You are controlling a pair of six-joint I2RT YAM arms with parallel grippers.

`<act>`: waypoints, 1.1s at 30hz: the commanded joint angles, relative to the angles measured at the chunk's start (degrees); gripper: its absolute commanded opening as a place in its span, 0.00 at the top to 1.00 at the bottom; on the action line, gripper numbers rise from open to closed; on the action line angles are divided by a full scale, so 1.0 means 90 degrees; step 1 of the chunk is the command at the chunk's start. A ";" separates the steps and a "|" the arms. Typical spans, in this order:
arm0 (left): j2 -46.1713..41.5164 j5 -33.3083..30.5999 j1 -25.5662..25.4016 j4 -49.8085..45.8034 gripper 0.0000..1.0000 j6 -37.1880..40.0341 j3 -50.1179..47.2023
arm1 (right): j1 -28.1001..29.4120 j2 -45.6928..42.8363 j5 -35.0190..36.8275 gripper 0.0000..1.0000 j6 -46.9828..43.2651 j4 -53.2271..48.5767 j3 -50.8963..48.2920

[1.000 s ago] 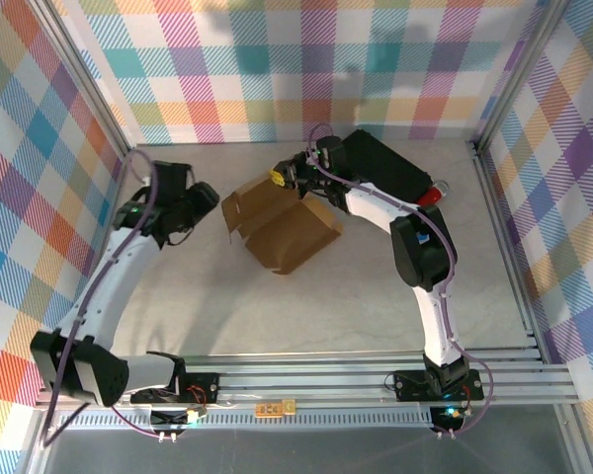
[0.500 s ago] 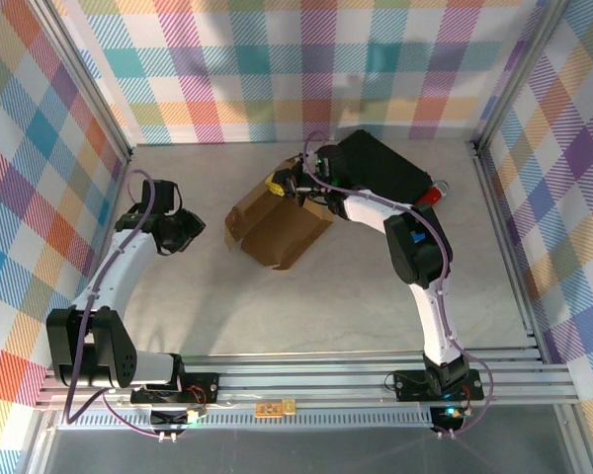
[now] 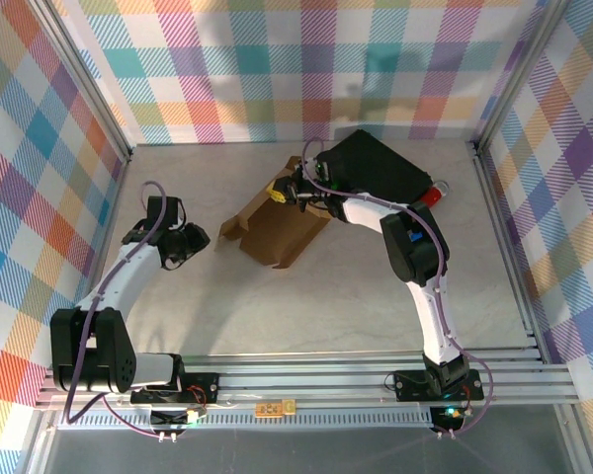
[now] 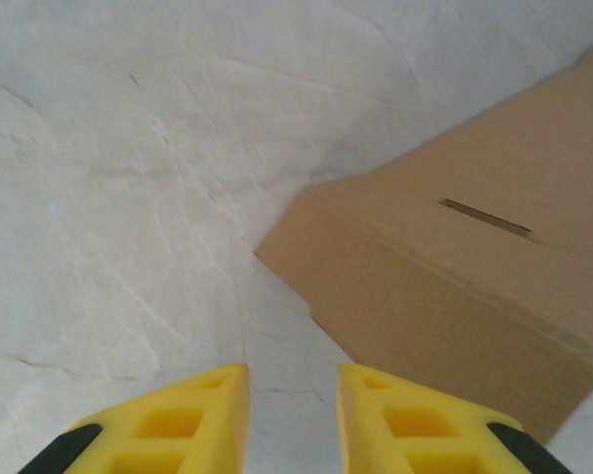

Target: Fold the paper box

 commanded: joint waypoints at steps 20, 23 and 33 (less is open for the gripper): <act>0.1657 0.1098 -0.0123 0.2379 0.68 0.2265 0.0357 | 0.0050 0.1104 0.0076 1.00 -0.0513 -0.3037 0.2678; 0.1648 0.1141 -0.0295 0.2551 0.68 0.2370 0.0231 | 0.0050 0.1221 0.0088 1.00 -0.0490 -0.3118 0.2913; 0.1443 0.0886 -0.0841 0.2832 0.68 0.2259 -0.0026 | 0.0031 0.1411 0.0087 1.00 -0.0331 -0.3006 0.3222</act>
